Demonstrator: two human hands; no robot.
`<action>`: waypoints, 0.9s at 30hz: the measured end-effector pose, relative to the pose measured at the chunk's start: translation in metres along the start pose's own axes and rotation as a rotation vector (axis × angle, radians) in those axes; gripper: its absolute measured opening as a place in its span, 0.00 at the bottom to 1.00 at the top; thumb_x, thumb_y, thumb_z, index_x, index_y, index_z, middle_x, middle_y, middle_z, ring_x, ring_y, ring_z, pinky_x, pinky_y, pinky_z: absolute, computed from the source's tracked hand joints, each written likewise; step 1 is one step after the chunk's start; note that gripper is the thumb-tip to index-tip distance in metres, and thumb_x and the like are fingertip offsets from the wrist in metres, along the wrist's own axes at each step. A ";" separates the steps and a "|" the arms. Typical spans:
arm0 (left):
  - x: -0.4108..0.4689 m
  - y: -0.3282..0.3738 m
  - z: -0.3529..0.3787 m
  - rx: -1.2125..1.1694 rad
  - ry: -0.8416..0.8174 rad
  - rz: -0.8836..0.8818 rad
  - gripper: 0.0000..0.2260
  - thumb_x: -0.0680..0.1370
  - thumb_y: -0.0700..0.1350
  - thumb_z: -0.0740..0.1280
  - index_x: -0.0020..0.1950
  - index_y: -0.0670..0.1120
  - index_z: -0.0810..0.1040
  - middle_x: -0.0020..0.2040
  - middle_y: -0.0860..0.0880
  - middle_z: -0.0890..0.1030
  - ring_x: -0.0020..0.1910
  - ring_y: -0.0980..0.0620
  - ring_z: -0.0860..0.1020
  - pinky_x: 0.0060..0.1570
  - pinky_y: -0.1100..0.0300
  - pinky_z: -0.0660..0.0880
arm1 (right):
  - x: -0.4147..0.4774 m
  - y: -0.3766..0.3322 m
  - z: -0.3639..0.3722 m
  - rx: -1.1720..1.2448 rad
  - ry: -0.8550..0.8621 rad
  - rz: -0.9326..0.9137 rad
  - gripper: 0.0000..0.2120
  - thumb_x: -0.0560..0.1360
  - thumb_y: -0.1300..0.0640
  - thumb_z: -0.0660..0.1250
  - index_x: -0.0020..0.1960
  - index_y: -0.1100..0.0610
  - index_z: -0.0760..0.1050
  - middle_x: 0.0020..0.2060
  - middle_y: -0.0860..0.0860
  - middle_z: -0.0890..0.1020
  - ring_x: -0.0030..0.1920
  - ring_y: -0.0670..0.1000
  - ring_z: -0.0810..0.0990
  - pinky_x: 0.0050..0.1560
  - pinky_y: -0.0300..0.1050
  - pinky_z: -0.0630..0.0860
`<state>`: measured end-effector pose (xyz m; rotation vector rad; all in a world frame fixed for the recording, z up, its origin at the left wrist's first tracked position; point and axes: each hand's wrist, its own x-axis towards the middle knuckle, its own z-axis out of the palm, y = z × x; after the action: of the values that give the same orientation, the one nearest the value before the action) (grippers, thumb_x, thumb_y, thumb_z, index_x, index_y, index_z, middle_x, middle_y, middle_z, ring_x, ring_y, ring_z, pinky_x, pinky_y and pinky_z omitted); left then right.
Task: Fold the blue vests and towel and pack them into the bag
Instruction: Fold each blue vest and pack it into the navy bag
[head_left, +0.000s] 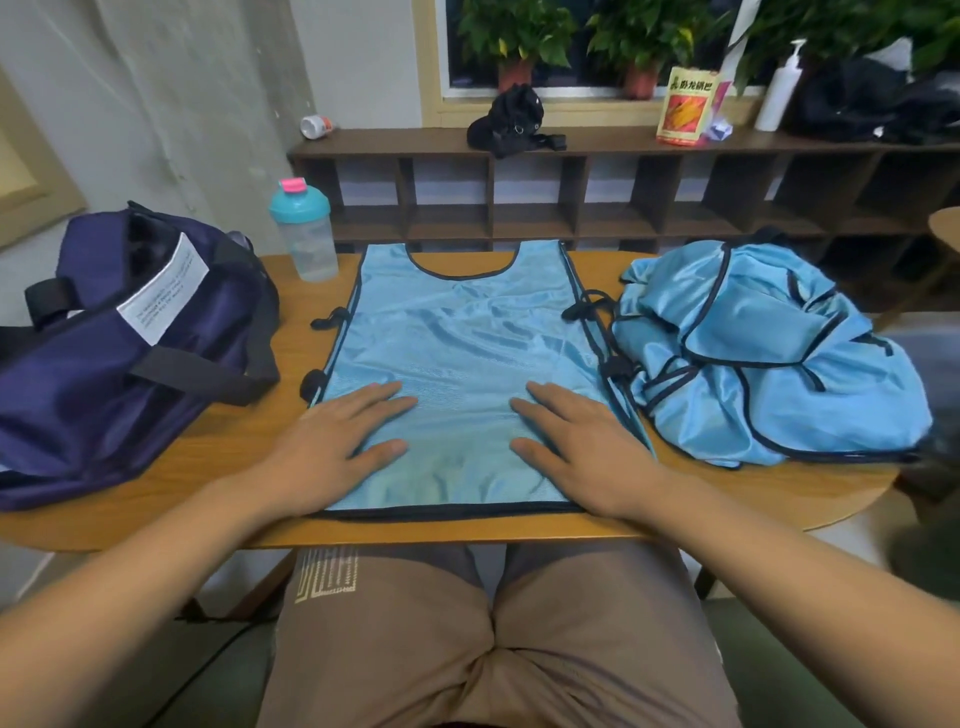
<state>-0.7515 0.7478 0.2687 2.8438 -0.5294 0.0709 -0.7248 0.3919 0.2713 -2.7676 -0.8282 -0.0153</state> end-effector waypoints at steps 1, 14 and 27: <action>-0.003 -0.001 -0.001 0.036 -0.023 -0.016 0.31 0.80 0.75 0.47 0.83 0.68 0.56 0.84 0.66 0.52 0.83 0.63 0.49 0.82 0.52 0.56 | -0.002 0.000 0.000 -0.007 -0.009 0.007 0.38 0.81 0.27 0.43 0.85 0.45 0.58 0.85 0.48 0.56 0.85 0.52 0.53 0.83 0.55 0.53; -0.046 -0.008 -0.033 0.145 -0.186 -0.118 0.38 0.73 0.83 0.46 0.81 0.73 0.53 0.82 0.67 0.53 0.82 0.57 0.55 0.81 0.51 0.58 | -0.045 -0.013 -0.025 -0.155 -0.040 0.245 0.39 0.83 0.31 0.53 0.83 0.58 0.59 0.82 0.56 0.64 0.81 0.57 0.63 0.80 0.52 0.62; 0.060 -0.018 -0.004 -0.064 0.108 -0.221 0.30 0.83 0.66 0.58 0.83 0.57 0.63 0.85 0.54 0.58 0.84 0.51 0.55 0.82 0.49 0.57 | 0.096 -0.013 -0.002 -0.034 0.036 0.176 0.35 0.87 0.35 0.47 0.87 0.54 0.49 0.86 0.54 0.51 0.86 0.55 0.47 0.84 0.54 0.48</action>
<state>-0.6891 0.7440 0.2743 2.7959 -0.1902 0.1633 -0.6511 0.4538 0.2840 -2.8524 -0.5790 -0.0469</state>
